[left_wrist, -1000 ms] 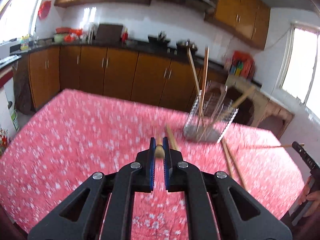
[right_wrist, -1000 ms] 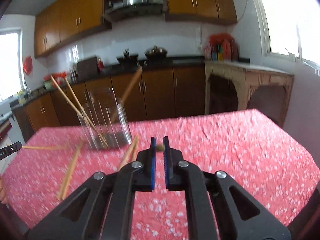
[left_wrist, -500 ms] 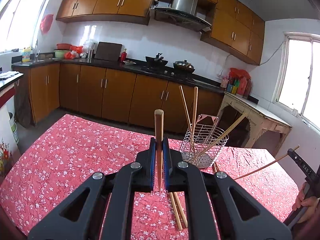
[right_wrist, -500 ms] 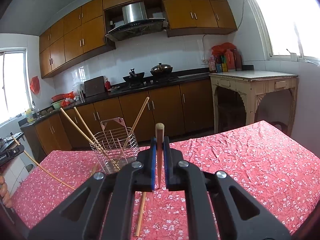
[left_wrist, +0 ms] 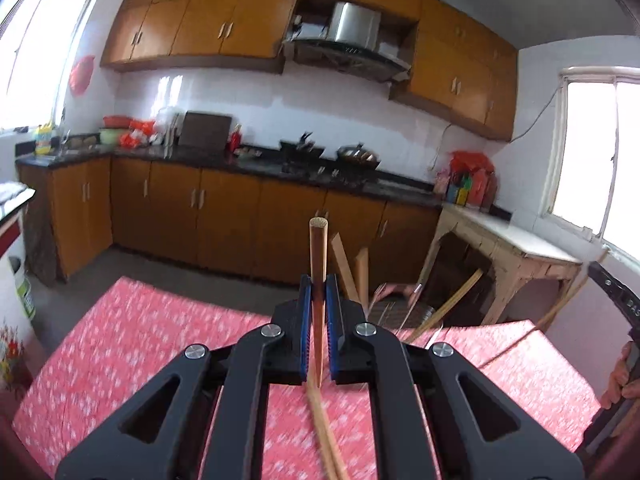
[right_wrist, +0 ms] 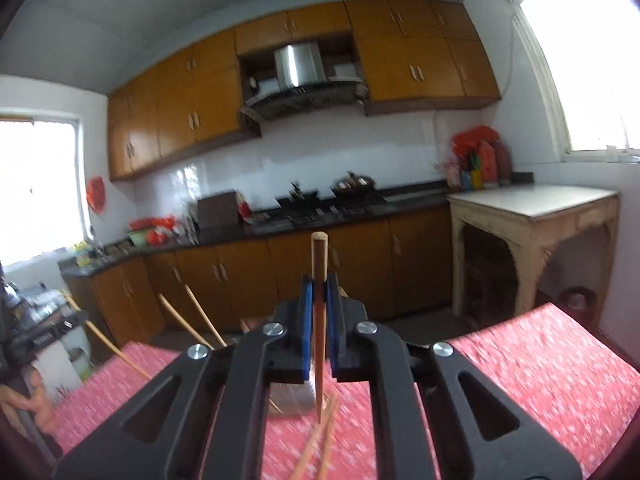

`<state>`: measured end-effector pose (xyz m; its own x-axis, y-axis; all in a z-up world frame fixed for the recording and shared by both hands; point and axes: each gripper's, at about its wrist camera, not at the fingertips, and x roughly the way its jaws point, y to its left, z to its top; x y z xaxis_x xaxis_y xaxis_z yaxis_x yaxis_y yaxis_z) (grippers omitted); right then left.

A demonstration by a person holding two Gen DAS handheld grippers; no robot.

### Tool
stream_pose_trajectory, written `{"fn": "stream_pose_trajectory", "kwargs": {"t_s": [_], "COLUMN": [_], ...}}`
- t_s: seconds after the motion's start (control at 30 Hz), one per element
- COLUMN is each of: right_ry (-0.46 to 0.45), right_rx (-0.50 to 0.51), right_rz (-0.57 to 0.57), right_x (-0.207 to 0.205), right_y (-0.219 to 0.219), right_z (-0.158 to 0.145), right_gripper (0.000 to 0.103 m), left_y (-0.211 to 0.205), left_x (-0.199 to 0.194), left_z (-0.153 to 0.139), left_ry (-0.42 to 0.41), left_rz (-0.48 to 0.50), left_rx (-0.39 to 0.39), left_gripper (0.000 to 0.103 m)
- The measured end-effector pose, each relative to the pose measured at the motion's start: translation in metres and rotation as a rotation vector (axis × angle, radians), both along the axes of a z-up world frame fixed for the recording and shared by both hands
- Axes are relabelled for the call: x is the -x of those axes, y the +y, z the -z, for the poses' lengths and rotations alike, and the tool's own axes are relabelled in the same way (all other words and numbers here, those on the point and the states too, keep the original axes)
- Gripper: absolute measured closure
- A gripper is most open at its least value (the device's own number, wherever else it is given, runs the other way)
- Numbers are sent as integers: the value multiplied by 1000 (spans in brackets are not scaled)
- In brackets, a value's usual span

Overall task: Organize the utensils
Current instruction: 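Lower the left gripper's chopstick into the wire holder while the right gripper lowers its chopstick in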

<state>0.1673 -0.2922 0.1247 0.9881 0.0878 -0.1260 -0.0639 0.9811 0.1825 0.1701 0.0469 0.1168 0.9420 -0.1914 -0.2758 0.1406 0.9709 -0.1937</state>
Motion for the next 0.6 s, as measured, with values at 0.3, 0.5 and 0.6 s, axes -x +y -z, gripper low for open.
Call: {"fn": "stream_pose_trajectory", "kwargs": {"t_s": [0.3, 0.5, 0.6], "right_ry": [-26, 28, 62], "right_rx": [-57, -85, -93], "right_rz": [-60, -76, -97], "right_x": [-70, -109, -119], "right_y": [19, 21, 22], "right_z": [-28, -8, 3], "right_gripper": [95, 95, 95], "left_y": [-51, -75, -77], "left_x": [-26, -59, -68], "left_z": [-54, -32, -20], "left_ry": [-108, -47, -2], "left_rz": [50, 42, 57], "left_rx": [29, -9, -9], "left_gripper": [96, 96, 96]}}
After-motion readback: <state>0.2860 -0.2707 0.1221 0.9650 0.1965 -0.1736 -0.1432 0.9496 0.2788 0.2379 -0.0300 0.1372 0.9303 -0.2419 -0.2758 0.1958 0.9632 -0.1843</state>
